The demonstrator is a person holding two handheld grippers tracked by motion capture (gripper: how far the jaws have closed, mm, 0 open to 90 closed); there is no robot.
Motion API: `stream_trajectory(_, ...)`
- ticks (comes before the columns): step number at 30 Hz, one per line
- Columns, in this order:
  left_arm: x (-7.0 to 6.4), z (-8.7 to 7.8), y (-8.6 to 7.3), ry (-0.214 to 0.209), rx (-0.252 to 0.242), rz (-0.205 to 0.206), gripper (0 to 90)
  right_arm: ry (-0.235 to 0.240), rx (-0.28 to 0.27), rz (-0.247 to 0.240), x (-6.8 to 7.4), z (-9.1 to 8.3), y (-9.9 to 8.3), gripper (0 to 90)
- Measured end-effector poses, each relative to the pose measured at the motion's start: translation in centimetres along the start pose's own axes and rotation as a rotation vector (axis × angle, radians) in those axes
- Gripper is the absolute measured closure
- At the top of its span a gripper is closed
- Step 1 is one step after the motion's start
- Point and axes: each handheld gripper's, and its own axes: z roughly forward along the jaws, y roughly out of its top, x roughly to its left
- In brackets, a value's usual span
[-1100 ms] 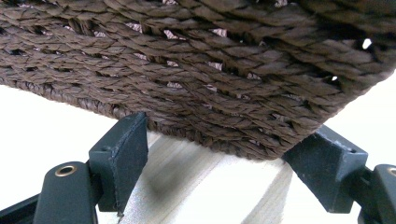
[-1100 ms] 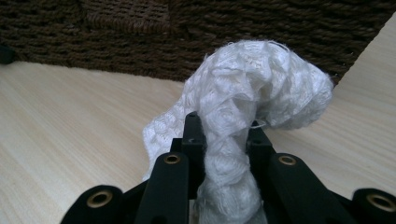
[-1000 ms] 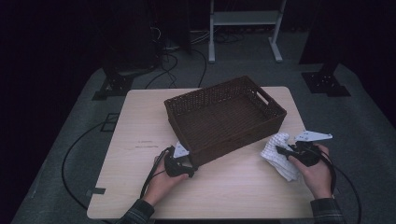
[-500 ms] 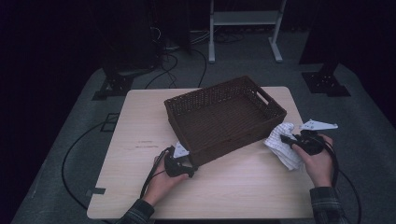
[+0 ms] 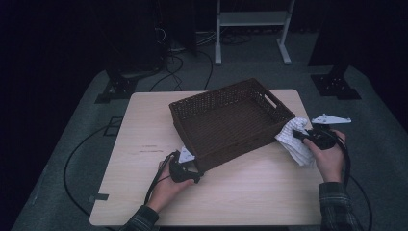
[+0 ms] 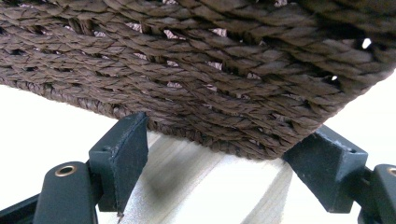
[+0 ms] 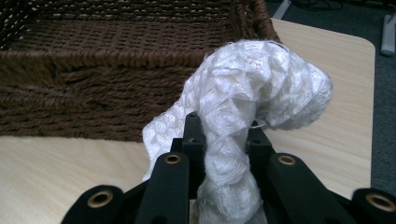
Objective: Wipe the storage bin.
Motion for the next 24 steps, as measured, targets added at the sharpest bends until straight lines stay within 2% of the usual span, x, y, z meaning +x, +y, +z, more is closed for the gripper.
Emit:
stream_trajectory(11, 0.0, 0.0, 0.0, -0.001, 0.001, 0.001, 22.0, -0.014, 0.013, 0.024, -0.7, 1.2, 0.4, 75.7)
stream_trajectory(24, 0.0, 0.0, 0.0, -0.003, 0.001, 0.004, 22.0, -0.029, 0.045, 0.032, -1.2, 2.4, -0.3, 75.9)
